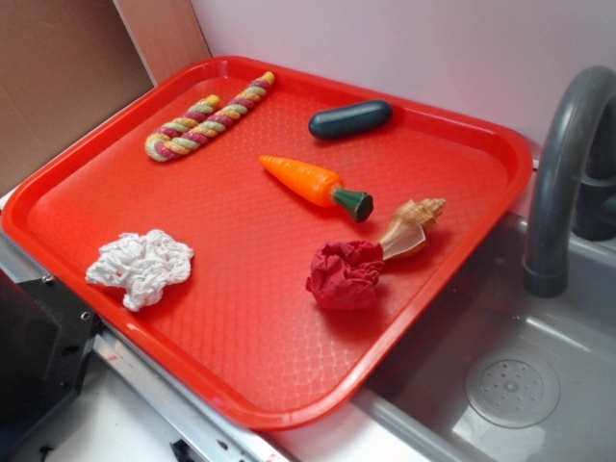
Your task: Grab the carrot.
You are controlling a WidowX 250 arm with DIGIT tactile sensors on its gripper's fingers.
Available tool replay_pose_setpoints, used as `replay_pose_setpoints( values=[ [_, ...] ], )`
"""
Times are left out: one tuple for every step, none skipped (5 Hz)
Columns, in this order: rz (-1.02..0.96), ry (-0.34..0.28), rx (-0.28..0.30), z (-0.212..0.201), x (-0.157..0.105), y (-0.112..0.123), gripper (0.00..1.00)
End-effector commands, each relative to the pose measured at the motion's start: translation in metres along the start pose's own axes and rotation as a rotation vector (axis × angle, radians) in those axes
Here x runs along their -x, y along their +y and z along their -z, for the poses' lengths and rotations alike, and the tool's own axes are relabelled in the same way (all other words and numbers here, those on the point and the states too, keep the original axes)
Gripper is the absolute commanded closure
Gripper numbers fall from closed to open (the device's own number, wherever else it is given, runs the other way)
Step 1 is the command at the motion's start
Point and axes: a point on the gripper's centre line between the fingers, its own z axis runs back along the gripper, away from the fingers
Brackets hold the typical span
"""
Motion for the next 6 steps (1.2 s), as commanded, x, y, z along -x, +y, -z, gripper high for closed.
replay_pose_setpoints(
  values=[
    [0.000, 0.000, 0.000, 0.000, 0.000, 0.000, 0.00],
    [0.252, -0.005, 0.001, 0.009, -0.024, -0.006, 0.00],
    [0.508, 0.046, -0.032, 0.027, -0.043, -0.023, 0.00],
    [0.766, 0.109, -0.075, 0.053, -0.064, -0.041, 0.00],
    [1.020, 0.130, -0.122, 0.082, -0.081, -0.053, 0.00],
    [1.151, 0.172, -0.180, 0.120, -0.097, -0.060, 0.00]
  ],
)
